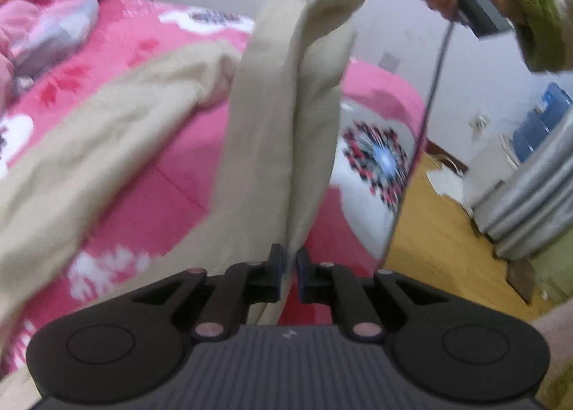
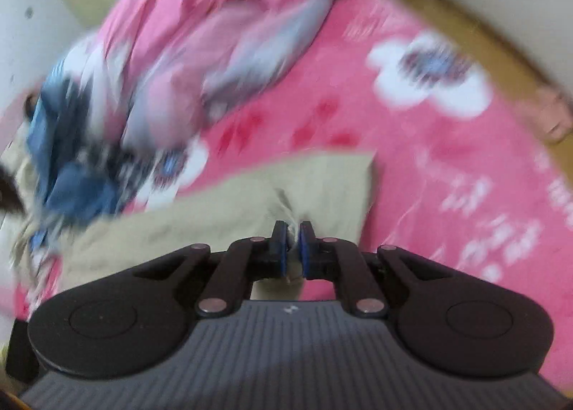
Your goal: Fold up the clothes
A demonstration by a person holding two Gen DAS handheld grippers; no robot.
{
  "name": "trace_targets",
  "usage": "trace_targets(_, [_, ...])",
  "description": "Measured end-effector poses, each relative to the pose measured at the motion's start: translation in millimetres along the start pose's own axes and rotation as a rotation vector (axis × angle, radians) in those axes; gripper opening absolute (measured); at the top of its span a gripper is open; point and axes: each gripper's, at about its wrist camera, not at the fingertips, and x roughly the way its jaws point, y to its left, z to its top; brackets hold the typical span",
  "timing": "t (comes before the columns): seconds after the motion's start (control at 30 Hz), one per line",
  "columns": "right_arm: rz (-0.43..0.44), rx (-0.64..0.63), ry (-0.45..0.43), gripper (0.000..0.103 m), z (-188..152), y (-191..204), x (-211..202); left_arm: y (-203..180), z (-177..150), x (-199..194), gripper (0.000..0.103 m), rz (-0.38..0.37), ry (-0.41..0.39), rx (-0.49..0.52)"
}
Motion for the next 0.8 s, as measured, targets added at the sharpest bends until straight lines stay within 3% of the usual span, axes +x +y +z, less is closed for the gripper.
trace_targets(0.1, [-0.086, 0.129, -0.029, 0.006, -18.8, -45.4, 6.0, 6.1, 6.9, 13.3, 0.015, -0.033, 0.020, -0.037])
trace_targets(0.13, [-0.127, 0.183, -0.029, 0.007, -27.0, -63.3, 11.1, 4.6, 5.9, 20.5, 0.027, -0.035, 0.034, -0.029])
trace_targets(0.2, [-0.206, 0.290, -0.027, 0.009, -43.2, -98.1, 20.7, 1.7, 2.8, 31.2, 0.032, -0.042, 0.069, -0.023])
trace_targets(0.27, [-0.202, 0.393, -0.012, 0.009, -55.1, -109.1, 17.0, -0.9, -1.0, 30.3, 0.034, -0.054, 0.081, -0.023])
trace_targets(0.4, [-0.194, 0.599, 0.019, 0.013, -78.9, -131.1, 9.6, 2.8, -2.6, 10.6, 0.037, -0.021, 0.033, -0.045])
trace_targets(0.43, [-0.190, 0.647, 0.030, 0.021, -84.2, -135.7, 8.3, 5.0, -2.3, 7.4, 0.039, 0.000, 0.025, -0.052])
trace_targets(0.57, [-0.140, 0.634, 0.166, 0.049, -78.9, -115.5, 23.3, 18.1, -0.6, 12.9, 0.044, 0.109, 0.049, -0.041])
trace_targets(0.63, [-0.184, 0.589, 0.205, 0.054, -74.7, -108.0, 31.5, 21.4, -1.8, 19.5, 0.045, 0.141, 0.078, -0.012])
trace_targets(0.7, [-0.207, 0.603, 0.265, 0.055, -78.1, -110.9, 43.1, 23.9, -4.3, 27.1, 0.046, 0.124, 0.116, -0.001])
trace_targets(0.8, [-0.160, 0.648, 0.343, 0.051, -89.5, -118.1, 59.9, 25.5, -9.0, 30.6, 0.046, 0.111, 0.128, -0.011])
